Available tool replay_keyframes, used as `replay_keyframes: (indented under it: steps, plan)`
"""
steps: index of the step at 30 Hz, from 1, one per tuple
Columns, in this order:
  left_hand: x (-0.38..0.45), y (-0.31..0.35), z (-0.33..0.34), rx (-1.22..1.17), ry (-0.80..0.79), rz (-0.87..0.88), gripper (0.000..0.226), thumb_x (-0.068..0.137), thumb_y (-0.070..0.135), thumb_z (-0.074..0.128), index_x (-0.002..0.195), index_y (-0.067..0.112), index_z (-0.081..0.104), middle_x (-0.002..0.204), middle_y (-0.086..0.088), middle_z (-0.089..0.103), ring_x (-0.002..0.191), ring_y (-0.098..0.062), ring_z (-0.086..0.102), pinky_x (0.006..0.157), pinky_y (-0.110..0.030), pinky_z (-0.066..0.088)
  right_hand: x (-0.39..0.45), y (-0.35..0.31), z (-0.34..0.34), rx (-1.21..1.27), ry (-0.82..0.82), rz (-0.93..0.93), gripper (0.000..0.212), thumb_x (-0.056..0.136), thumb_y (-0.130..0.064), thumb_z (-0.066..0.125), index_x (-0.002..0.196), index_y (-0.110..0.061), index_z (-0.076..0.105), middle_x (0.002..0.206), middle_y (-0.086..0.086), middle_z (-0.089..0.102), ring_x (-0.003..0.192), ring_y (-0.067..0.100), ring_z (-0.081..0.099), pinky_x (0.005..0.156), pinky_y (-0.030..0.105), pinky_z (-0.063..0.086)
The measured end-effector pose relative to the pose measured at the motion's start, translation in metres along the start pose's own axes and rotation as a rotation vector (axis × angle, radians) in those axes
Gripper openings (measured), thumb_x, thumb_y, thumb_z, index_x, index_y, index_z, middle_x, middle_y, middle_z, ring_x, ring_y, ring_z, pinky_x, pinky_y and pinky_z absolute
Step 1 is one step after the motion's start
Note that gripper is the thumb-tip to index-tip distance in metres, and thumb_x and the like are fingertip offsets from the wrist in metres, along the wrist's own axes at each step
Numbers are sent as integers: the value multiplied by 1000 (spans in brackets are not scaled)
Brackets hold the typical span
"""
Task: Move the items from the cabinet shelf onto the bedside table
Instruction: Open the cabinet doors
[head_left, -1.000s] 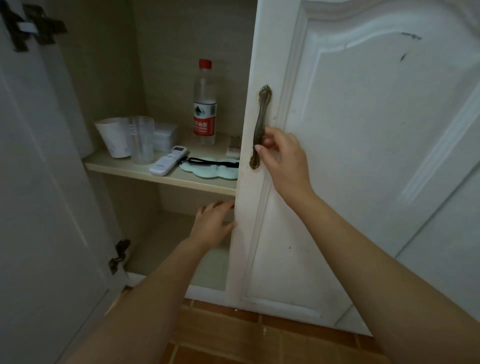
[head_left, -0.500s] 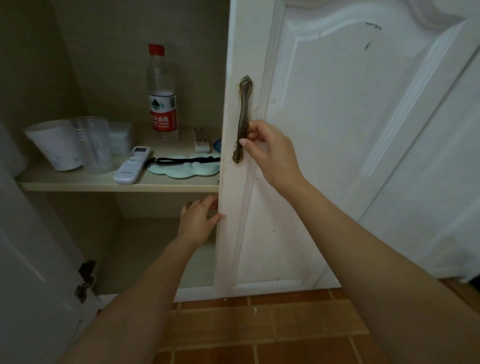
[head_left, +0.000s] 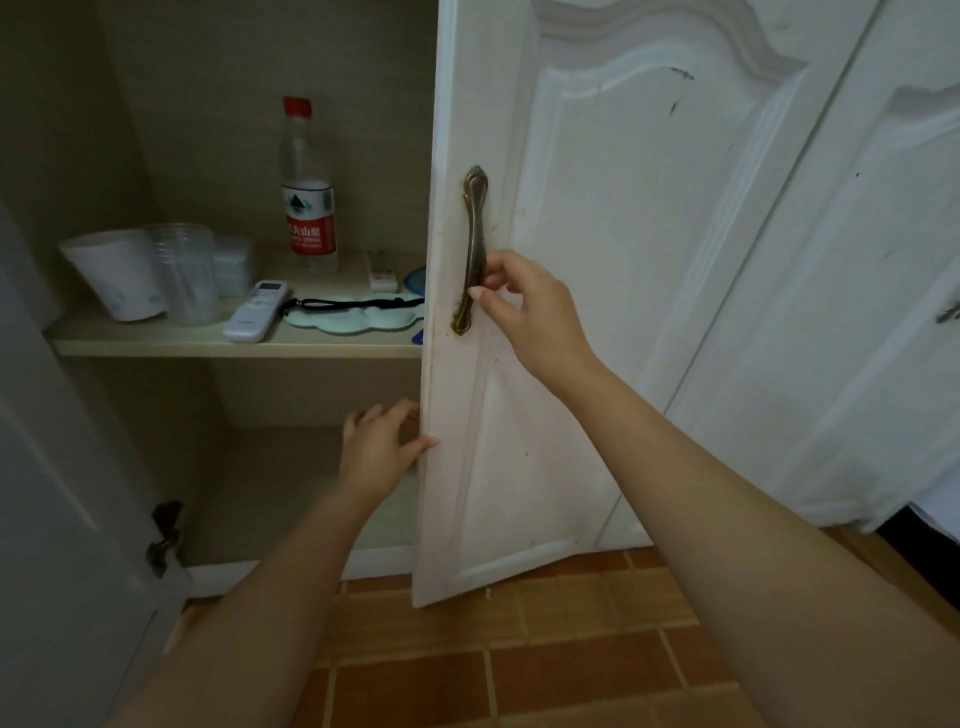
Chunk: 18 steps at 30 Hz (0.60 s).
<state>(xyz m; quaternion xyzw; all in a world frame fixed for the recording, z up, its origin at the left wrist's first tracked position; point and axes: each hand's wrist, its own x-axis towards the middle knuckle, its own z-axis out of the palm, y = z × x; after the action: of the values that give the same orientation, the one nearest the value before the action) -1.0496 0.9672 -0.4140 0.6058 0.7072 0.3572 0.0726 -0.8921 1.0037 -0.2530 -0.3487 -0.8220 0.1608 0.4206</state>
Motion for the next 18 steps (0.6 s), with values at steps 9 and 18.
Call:
replay_keyframes:
  steps: [9,18]
  plan:
    - [-67,44,0,-6,44,-42,27,79,37,68,97,19,59,96,5,64,99,-17,52,101,-34,20,-56,-9,-37,118,-17,-25,19,90,-15,55,108,-15,58,98,-1,61,91,7,53,76,7,38]
    - [-127,94,0,-51,-50,-59,14,80,38,66,86,29,57,85,16,62,86,-6,56,107,-39,18,-114,-15,-89,204,-31,0,20,90,-15,55,110,-15,58,96,-7,60,84,-5,52,76,0,39]
